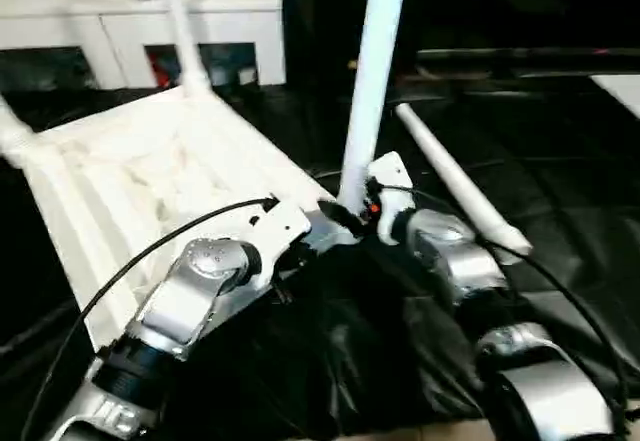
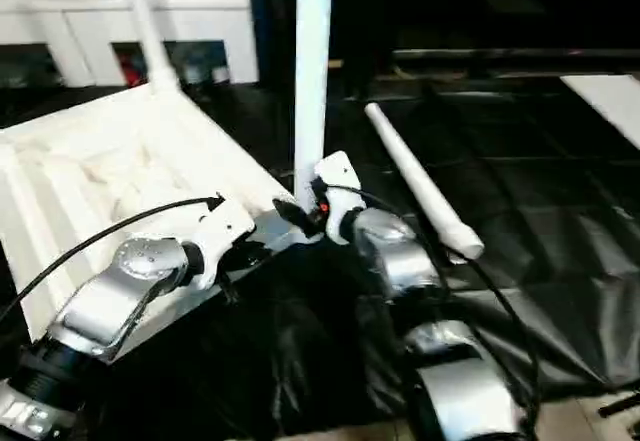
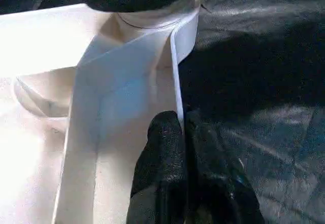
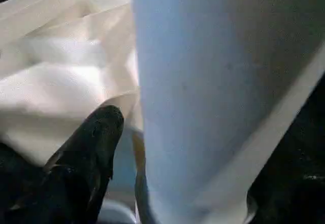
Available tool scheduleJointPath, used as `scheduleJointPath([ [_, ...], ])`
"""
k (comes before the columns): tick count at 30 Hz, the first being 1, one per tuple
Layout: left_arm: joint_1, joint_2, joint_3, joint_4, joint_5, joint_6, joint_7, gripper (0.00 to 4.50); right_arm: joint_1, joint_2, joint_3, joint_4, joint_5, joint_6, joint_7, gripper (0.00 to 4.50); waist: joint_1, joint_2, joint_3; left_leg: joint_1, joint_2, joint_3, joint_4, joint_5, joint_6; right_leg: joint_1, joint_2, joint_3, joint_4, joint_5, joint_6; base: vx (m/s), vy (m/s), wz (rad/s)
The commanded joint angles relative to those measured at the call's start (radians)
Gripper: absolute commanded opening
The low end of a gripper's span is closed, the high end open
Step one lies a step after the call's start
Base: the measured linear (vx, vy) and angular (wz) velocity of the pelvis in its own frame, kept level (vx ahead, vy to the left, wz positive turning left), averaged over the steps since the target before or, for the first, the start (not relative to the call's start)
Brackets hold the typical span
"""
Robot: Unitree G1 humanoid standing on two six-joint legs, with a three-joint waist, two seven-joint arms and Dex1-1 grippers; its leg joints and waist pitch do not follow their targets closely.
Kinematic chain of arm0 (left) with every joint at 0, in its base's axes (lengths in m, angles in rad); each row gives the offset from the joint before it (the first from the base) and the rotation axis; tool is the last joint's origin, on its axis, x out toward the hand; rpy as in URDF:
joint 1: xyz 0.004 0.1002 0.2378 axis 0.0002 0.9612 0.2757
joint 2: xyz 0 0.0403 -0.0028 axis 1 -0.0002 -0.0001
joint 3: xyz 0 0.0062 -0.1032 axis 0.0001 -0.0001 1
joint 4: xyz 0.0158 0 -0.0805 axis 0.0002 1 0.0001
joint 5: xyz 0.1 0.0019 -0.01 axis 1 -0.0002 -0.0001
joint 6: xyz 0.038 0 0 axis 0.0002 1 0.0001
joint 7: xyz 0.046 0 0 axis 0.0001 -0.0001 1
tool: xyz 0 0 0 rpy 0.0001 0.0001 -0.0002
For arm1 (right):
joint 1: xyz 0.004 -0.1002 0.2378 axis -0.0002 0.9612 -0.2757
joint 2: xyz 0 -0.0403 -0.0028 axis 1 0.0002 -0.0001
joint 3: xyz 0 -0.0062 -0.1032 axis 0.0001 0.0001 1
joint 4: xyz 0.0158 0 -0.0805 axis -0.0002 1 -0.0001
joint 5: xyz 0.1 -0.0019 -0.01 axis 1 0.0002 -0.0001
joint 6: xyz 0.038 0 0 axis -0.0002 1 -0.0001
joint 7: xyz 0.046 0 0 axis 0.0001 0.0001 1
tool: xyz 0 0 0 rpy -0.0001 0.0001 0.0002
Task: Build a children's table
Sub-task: Rotate leg to tighten
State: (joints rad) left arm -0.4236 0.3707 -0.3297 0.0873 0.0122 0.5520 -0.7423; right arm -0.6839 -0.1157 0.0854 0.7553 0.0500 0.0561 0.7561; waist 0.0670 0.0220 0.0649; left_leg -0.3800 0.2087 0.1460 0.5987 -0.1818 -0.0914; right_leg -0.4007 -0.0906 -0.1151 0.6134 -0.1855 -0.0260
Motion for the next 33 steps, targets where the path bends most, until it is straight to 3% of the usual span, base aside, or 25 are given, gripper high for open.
scheduleJointPath([
  [1,-0.013,0.003,-0.016,-0.067,-0.023,-0.072,-0.046,0.0,0.033,-0.015,0.057,-0.039,0.003,0.016,0.105,3.75,0.0,0.015,-0.087,0.013,0.02,0.009,-0.062,-0.09,0.078,0.063,-0.049,0.055,-0.046,0.035,-0.267,0.0,0.0,0.0],
  [7,0.005,0.051,-0.02,-0.093,-0.058,-0.106,-0.153,0.0,0.075,-0.118,0.099,-0.112,-0.005,0.026,0.269,3.75,0.016,0.01,-0.079,0.019,0.023,0.016,-0.068,-0.182,0.056,0.057,-0.052,0.062,-0.059,-0.101,-0.243,0.0,0.0,0.0],
  [10,0.013,0.076,-0.031,-0.106,-0.076,-0.119,-0.203,0.0,0.076,-0.138,0.103,-0.124,-0.005,0.035,0.289,3.75,0.018,0.011,-0.078,0.017,0.022,0.016,-0.069,-0.19,0.046,0.056,-0.051,0.064,-0.059,-0.125,-0.239,0.0,0.0,0.0],
  [17,0.028,0.117,-0.044,-0.123,-0.097,-0.145,-0.298,0.0,0.085,-0.171,0.127,-0.157,-0.013,0.05,0.33,3.75,0.019,0.014,-0.081,0.017,0.021,0.016,-0.066,-0.172,0.044,0.056,-0.048,0.066,-0.056,-0.098,-0.239,0.0,0.0,0.0],
  [20,0.03,0.126,-0.047,-0.124,-0.101,-0.154,-0.316,0.0,0.093,-0.172,0.129,-0.174,-0.008,0.061,0.338,3.41,0.019,0.014,-0.083,0.016,0.02,0.016,-0.066,-0.159,0.047,0.057,-0.047,0.066,-0.052,-0.072,-0.245,0.0,0.0,0.0],
  [23,0.029,0.131,-0.05,-0.12,-0.106,-0.157,-0.319,0.0,0.098,-0.172,0.13,-0.181,-0.001,0.062,0.348,3.38,0.019,0.012,-0.081,0.015,0.019,0.016,-0.067,-0.179,0.044,0.058,-0.048,0.065,-0.055,-0.096,-0.241,0.0,0.0,0.0],
  [25,0.031,0.133,-0.051,-0.118,-0.107,-0.159,-0.322,0.0,0.105,-0.174,0.133,-0.19,0.004,0.054,0.358,3.02,0.019,0.011,-0.081,0.016,0.02,0.017,-0.067,-0.182,0.042,0.057,-0.049,0.066,-0.056,-0.108,-0.238,0.0,0.0,0.0],
  [33,0.033,0.135,-0.048,-0.095,-0.086,-0.165,-0.316,0.0,0.113,-0.175,0.136,-0.202,0.01,0.052,0.375,2.76,0.02,0.009,-0.082,0.014,0.019,0.017,-0.065,-0.161,0.046,0.058,-0.049,0.066,-0.054,-0.102,-0.237,0.0,0.0,0.0],
])
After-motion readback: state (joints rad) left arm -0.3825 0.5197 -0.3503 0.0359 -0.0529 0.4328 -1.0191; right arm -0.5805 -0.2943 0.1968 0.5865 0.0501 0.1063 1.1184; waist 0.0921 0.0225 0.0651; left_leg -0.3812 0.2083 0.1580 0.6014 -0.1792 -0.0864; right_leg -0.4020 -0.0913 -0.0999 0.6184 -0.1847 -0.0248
